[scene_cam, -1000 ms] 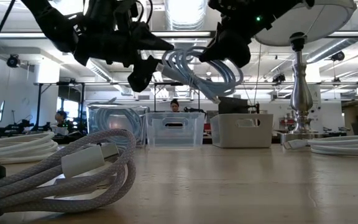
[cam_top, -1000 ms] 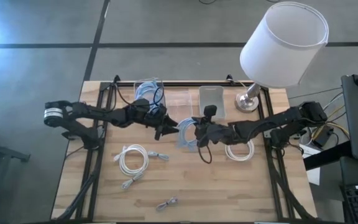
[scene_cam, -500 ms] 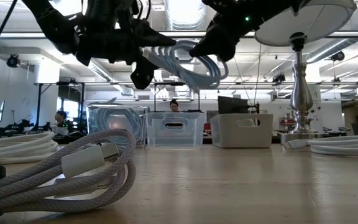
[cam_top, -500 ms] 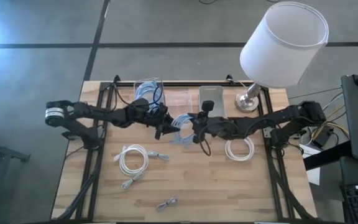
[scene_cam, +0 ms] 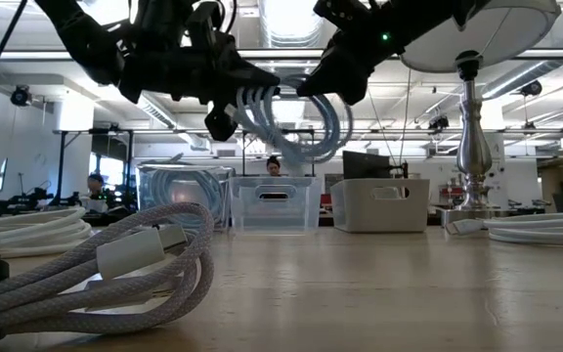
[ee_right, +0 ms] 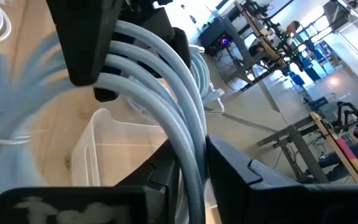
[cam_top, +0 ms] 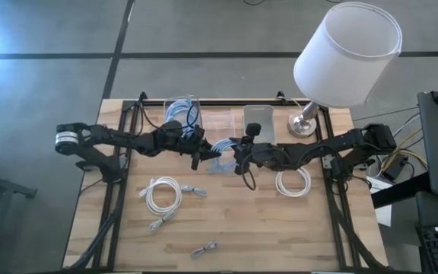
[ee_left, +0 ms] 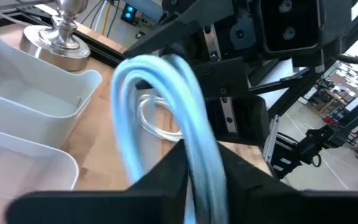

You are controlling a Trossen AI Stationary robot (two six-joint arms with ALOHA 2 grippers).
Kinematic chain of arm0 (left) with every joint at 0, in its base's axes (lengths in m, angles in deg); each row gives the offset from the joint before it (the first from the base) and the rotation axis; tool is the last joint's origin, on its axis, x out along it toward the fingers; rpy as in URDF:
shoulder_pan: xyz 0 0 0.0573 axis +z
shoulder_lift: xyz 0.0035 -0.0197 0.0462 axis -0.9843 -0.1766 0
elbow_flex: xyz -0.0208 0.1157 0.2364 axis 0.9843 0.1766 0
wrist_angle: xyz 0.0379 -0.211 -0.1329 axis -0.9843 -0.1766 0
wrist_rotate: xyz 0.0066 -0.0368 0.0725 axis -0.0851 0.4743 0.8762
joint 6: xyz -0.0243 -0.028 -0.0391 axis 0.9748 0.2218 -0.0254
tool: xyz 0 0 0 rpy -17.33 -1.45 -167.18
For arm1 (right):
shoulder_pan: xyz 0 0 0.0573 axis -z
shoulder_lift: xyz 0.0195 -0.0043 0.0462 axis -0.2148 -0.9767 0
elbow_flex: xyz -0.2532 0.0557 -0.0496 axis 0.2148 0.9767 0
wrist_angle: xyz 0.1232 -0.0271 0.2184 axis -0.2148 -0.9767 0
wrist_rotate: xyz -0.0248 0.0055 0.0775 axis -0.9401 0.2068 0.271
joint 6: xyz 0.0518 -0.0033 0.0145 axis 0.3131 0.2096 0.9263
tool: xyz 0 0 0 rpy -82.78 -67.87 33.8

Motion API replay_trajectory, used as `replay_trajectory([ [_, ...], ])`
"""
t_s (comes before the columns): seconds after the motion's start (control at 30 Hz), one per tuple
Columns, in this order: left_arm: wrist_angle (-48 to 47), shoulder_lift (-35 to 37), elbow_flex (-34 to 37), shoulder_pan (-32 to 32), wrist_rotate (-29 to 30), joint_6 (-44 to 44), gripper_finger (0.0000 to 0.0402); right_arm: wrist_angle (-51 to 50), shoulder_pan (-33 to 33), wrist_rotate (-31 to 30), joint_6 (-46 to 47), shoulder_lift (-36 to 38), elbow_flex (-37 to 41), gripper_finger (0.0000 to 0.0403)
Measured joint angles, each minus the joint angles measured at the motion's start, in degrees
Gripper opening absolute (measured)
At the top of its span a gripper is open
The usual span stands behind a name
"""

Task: Pick & Place USB Port
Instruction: Put the blue hdmi cable into the left transparent bin

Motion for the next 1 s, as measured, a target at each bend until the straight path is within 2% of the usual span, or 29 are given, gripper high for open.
replay_trajectory([
  [0.07,-0.1,0.0,0.0,0.0,-0.1,-0.5,0.0027,0.0,0.0,-0.1,0.1,0.0,0.0,0.0086],
  [0.13,-0.2,0.0,0.0,0.0,0.0,-0.8,0.0016,-0.2,0.0,-0.1,0.8,0.1,0.0,0.0097],
  [0.33,-0.6,0.0,0.0,0.1,0.3,-0.6,0.0028,-2.6,-0.2,0.0,6.4,0.7,0.0,0.0129],
  [0.57,-1.2,0.3,0.0,0.9,0.3,-0.6,0.0017,-9.8,-1.4,-0.1,11.9,1.3,-0.1,0.0154],
  [0.77,-1.5,0.3,0.0,1.0,0.1,-0.6,0.0024,-10.3,-2.2,-0.5,11.8,1.3,-0.1,0.0170],
  [1.0,-1.5,0.5,0.0,1.4,0.8,-0.7,0.0020,-10.3,-3.2,-5.5,10.6,2.1,0.0,0.0181],
])
